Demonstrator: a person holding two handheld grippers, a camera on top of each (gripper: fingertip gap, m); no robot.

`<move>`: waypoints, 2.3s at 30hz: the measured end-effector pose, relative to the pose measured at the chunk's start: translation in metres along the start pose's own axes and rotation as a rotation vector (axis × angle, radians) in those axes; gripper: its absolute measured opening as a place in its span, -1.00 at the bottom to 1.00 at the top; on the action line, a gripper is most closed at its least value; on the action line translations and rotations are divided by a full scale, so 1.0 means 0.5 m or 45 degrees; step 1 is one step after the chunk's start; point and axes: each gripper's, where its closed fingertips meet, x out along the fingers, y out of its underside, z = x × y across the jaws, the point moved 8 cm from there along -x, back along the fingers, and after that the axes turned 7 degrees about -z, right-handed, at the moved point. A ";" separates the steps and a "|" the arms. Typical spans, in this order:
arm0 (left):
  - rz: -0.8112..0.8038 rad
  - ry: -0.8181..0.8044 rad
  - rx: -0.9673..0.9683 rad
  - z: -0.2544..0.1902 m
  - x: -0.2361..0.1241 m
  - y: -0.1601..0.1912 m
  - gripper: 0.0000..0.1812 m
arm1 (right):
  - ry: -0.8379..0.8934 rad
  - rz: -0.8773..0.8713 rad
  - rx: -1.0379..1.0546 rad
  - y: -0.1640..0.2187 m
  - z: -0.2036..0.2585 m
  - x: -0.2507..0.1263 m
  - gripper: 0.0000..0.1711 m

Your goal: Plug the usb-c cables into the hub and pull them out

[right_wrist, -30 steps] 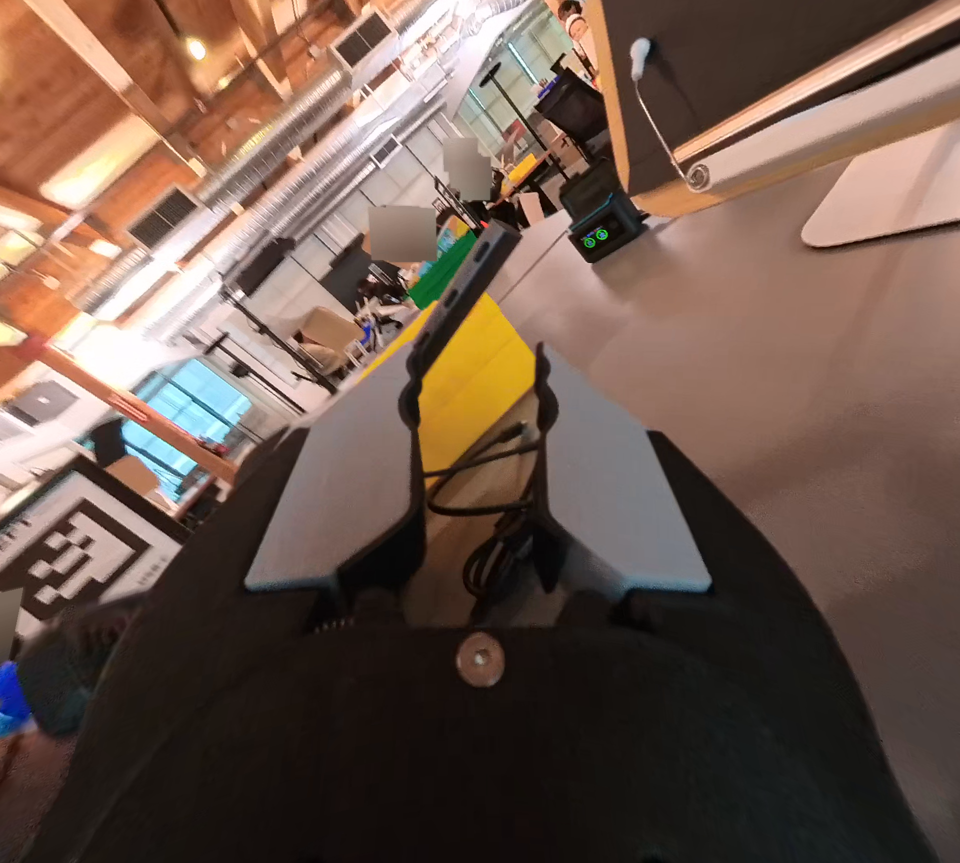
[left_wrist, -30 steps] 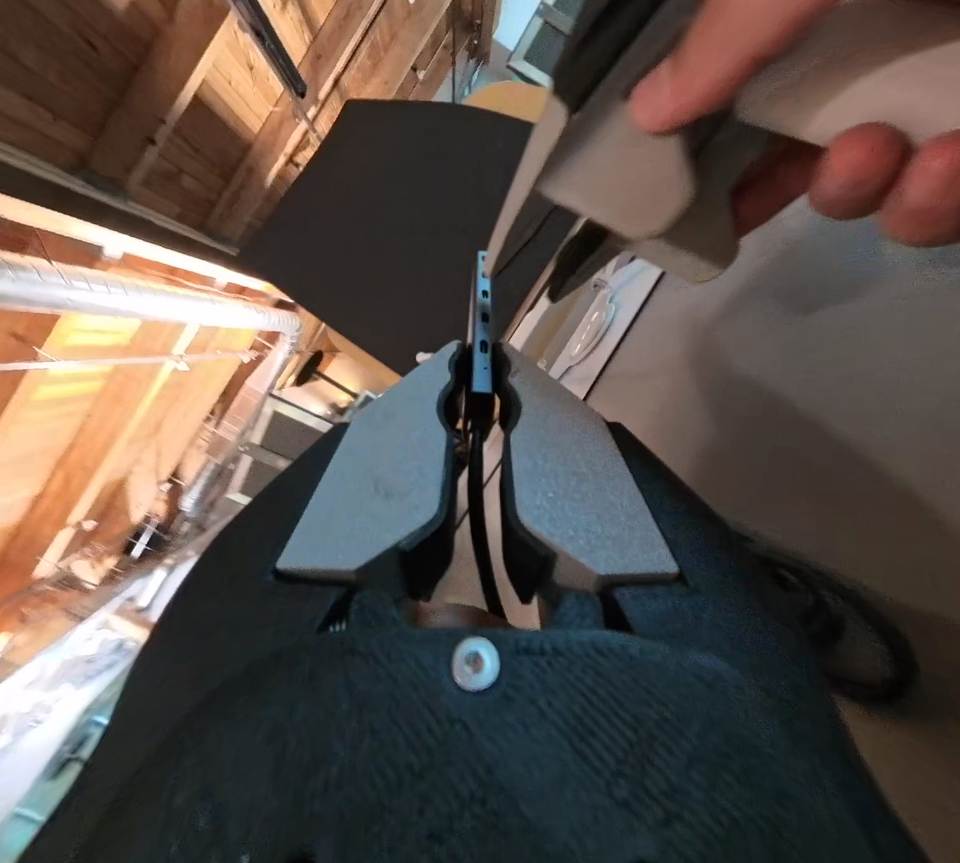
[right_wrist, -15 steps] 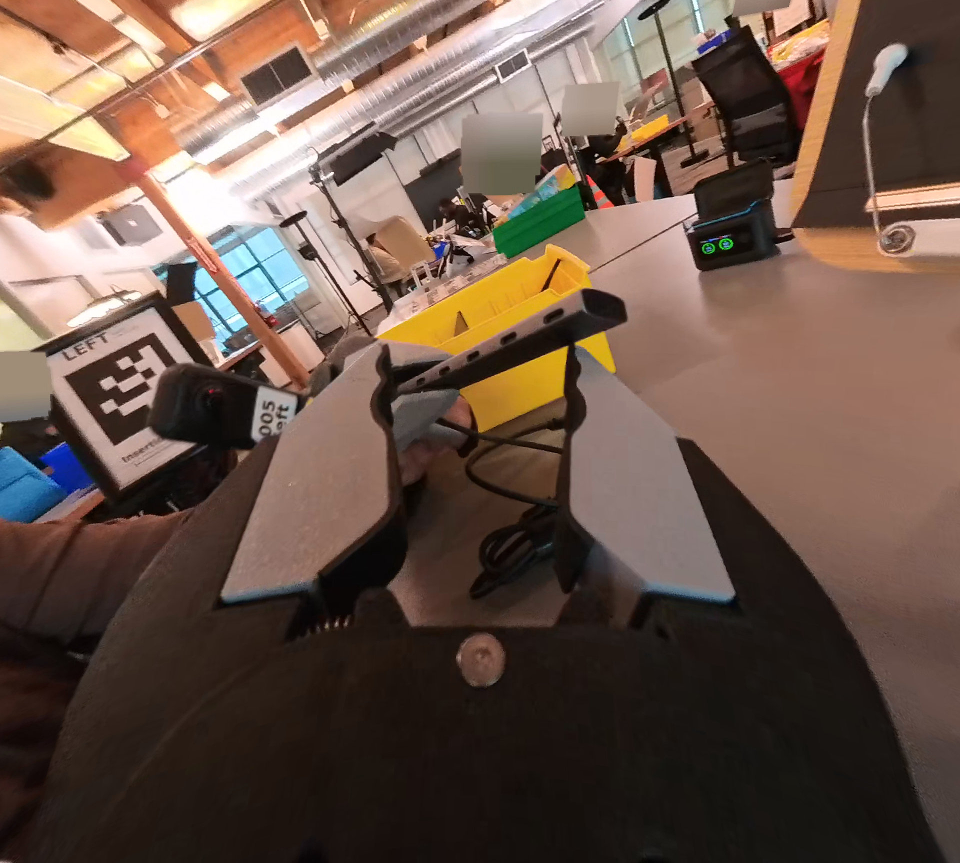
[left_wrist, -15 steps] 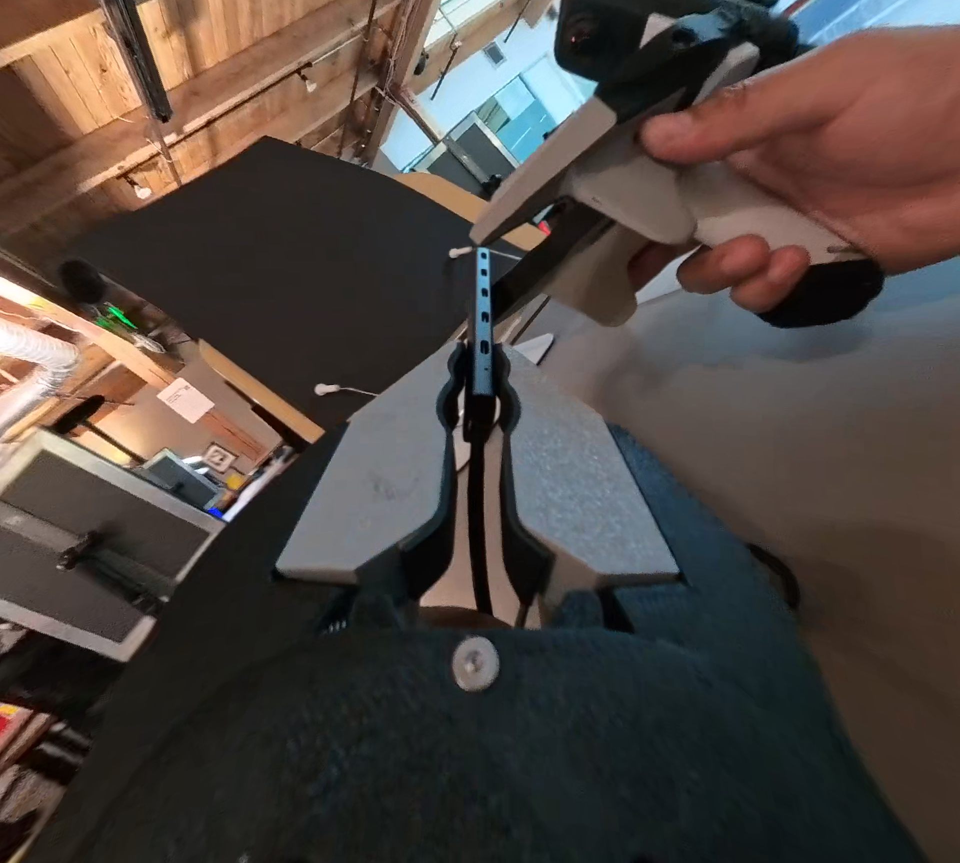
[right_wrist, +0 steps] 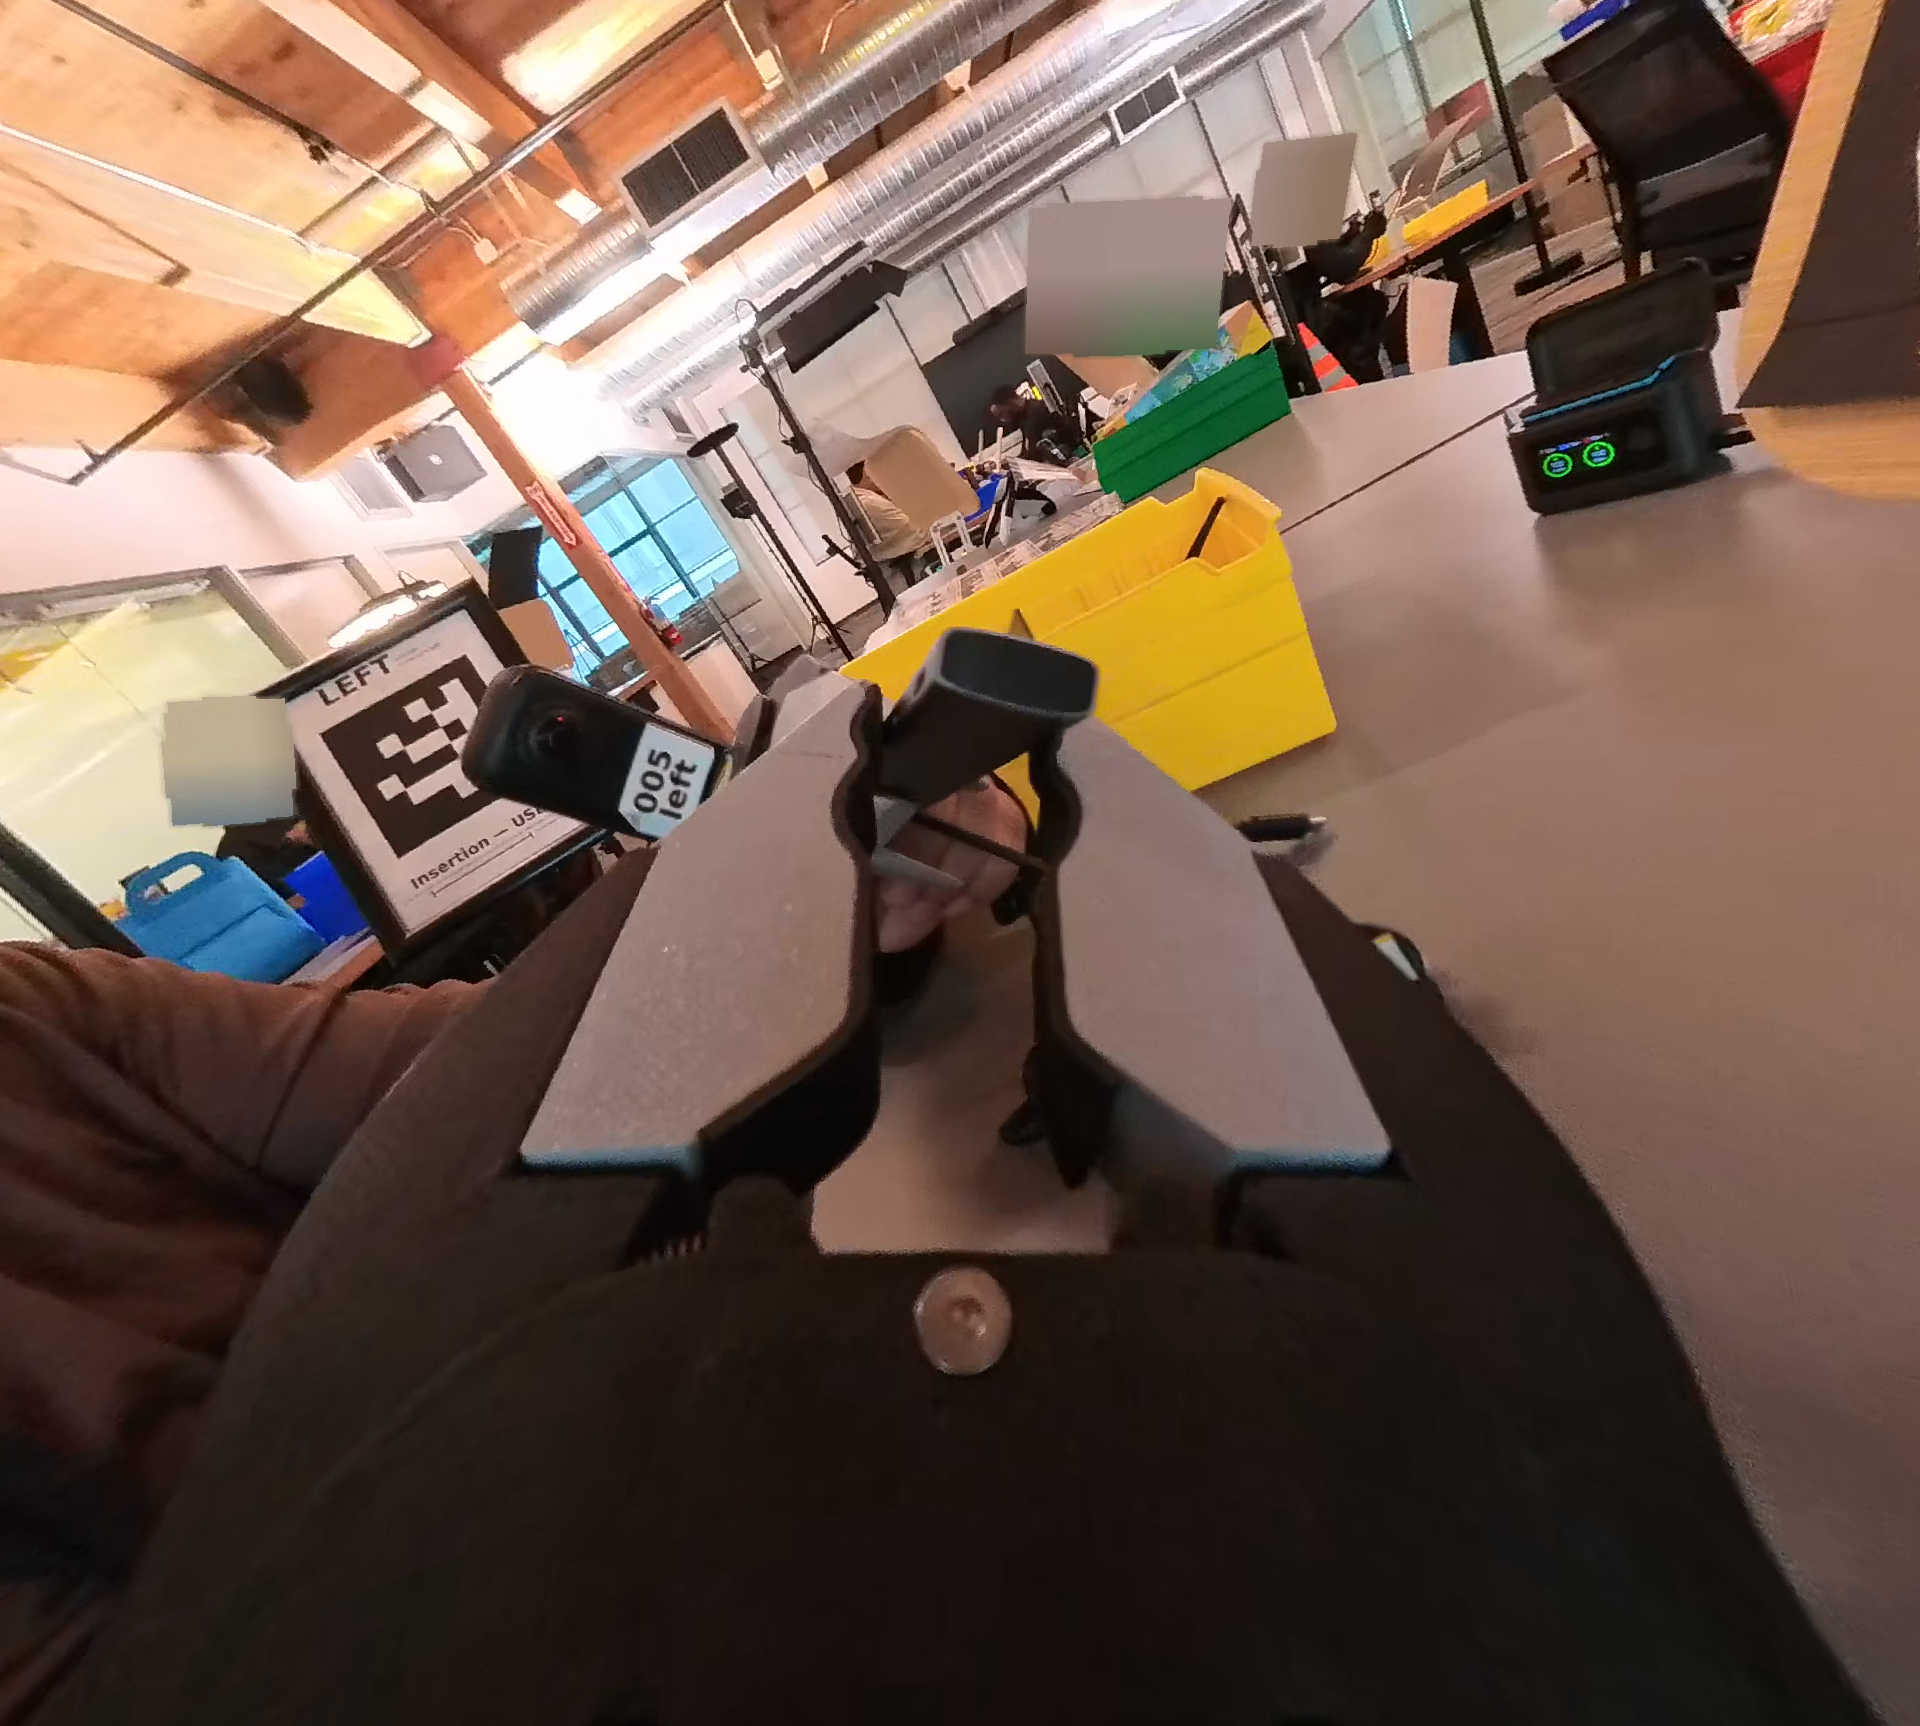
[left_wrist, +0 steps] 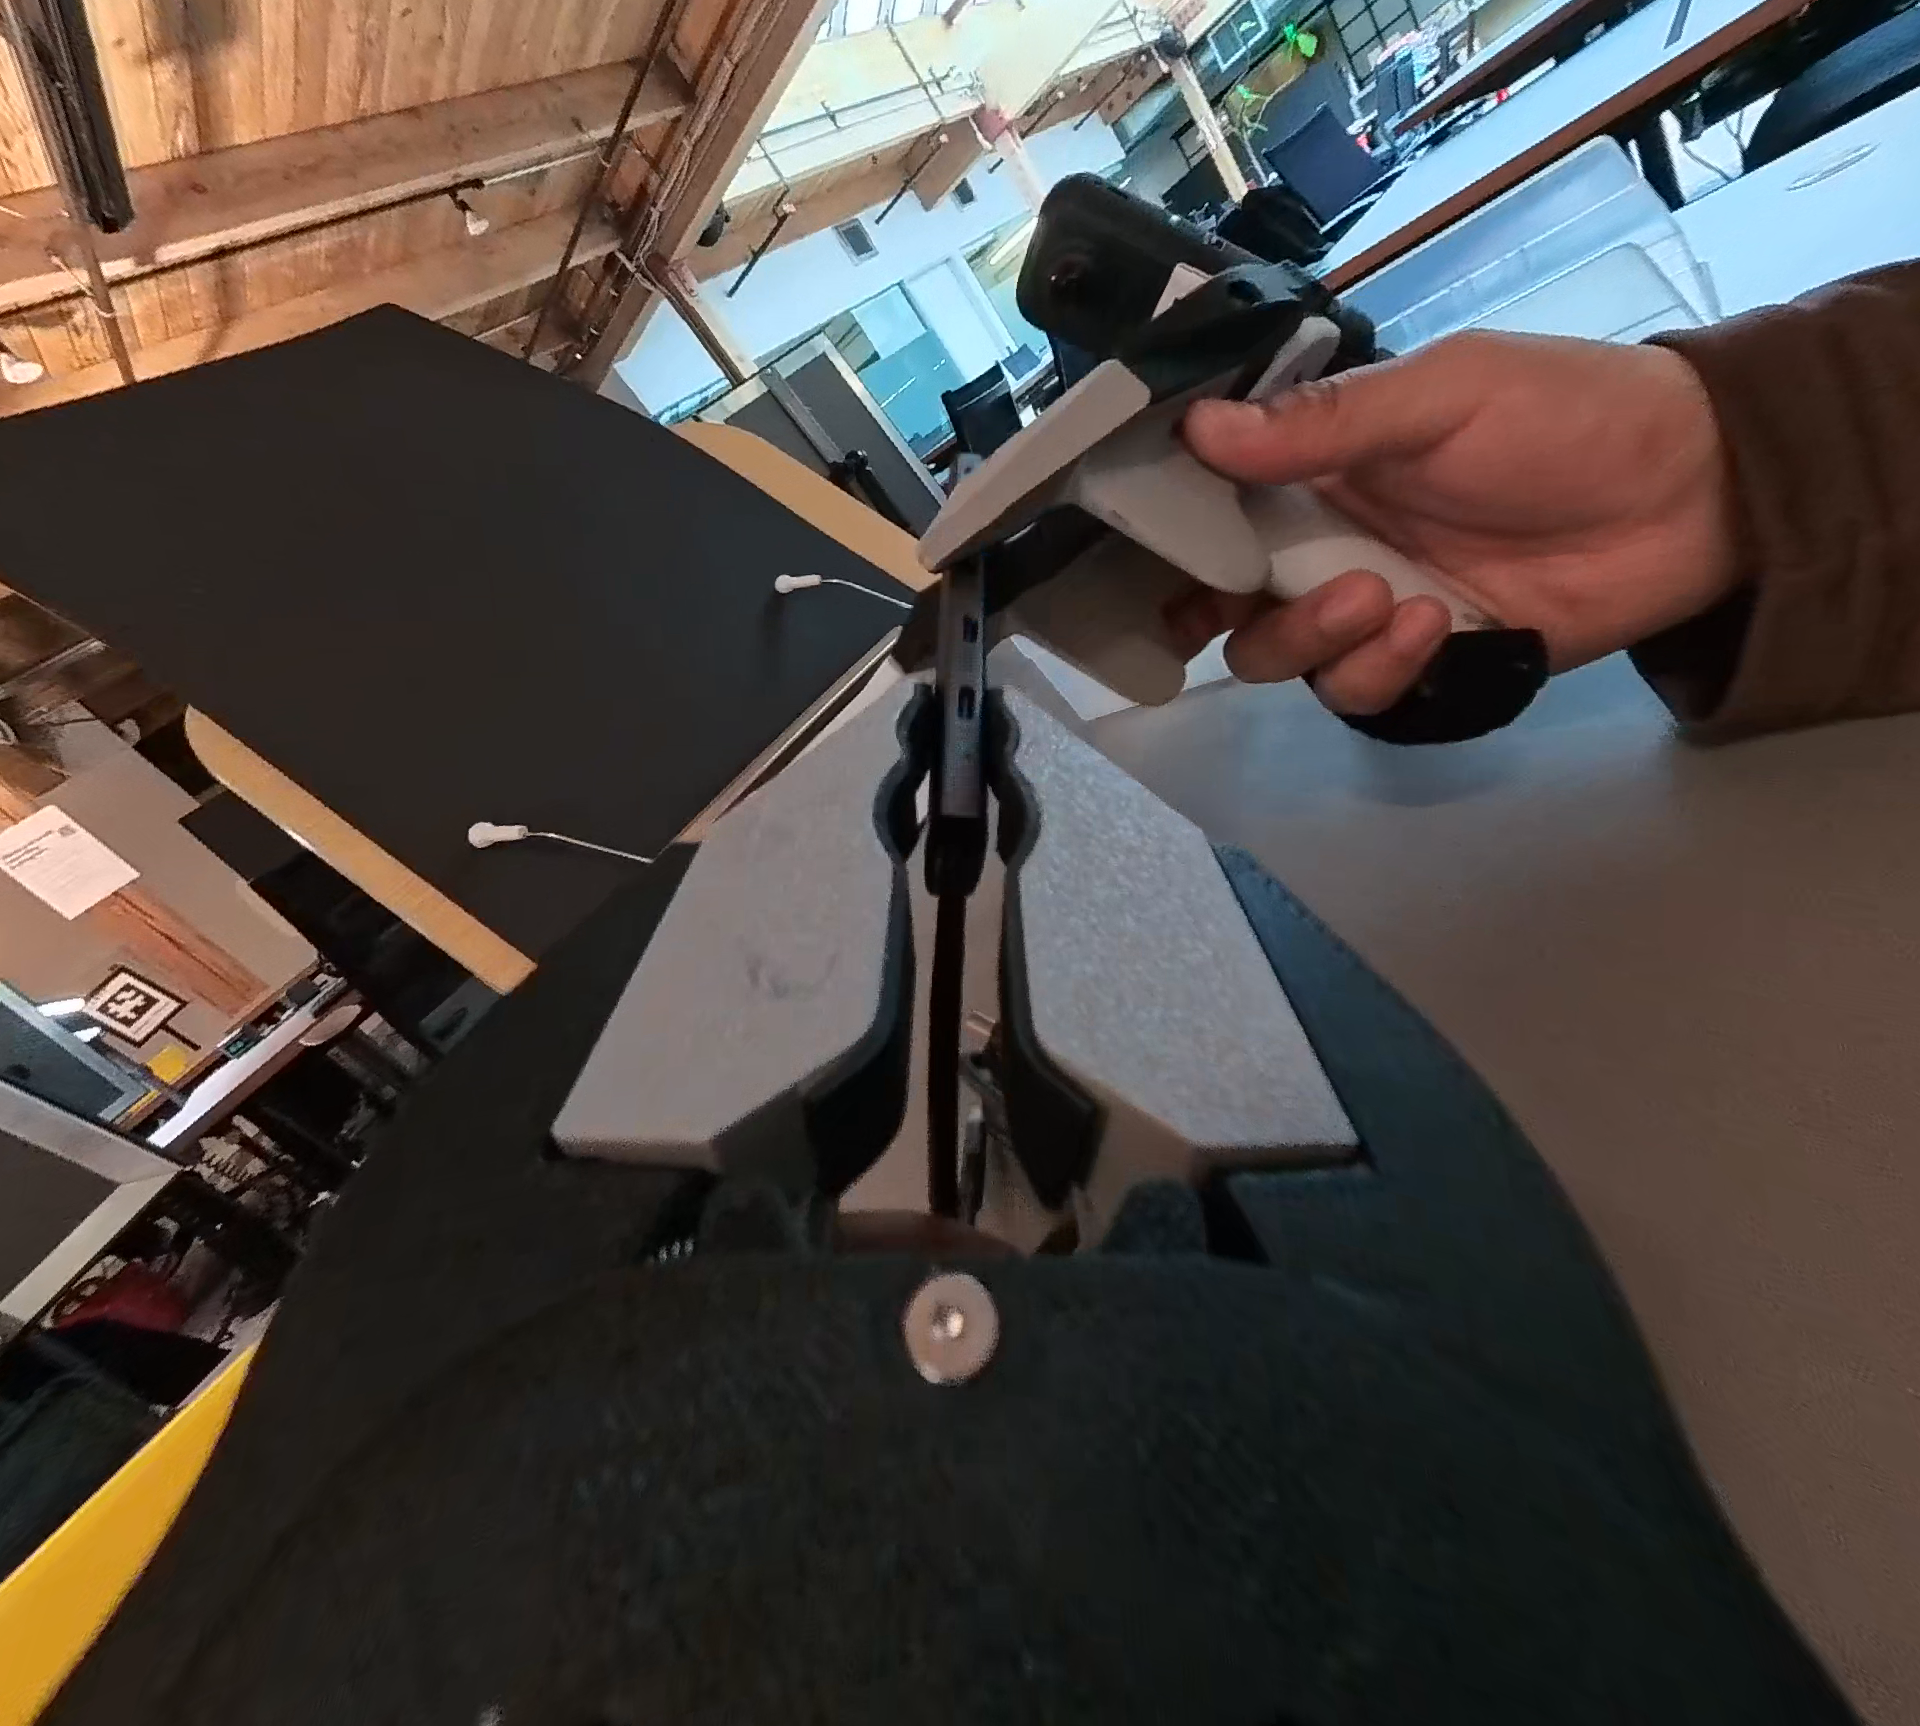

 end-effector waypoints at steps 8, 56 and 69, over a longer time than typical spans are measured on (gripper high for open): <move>0.109 -0.054 0.126 -0.017 0.014 0.020 -0.92 | 0.075 0.125 -0.069 0.023 0.001 0.018 -0.75; 0.376 -0.331 0.465 0.023 0.011 0.048 -0.92 | 0.096 0.069 -0.077 0.021 -0.002 0.013 -0.81; 0.494 -0.580 0.377 0.073 -0.010 0.061 -0.92 | 0.298 0.605 -0.417 0.113 -0.006 0.064 -0.76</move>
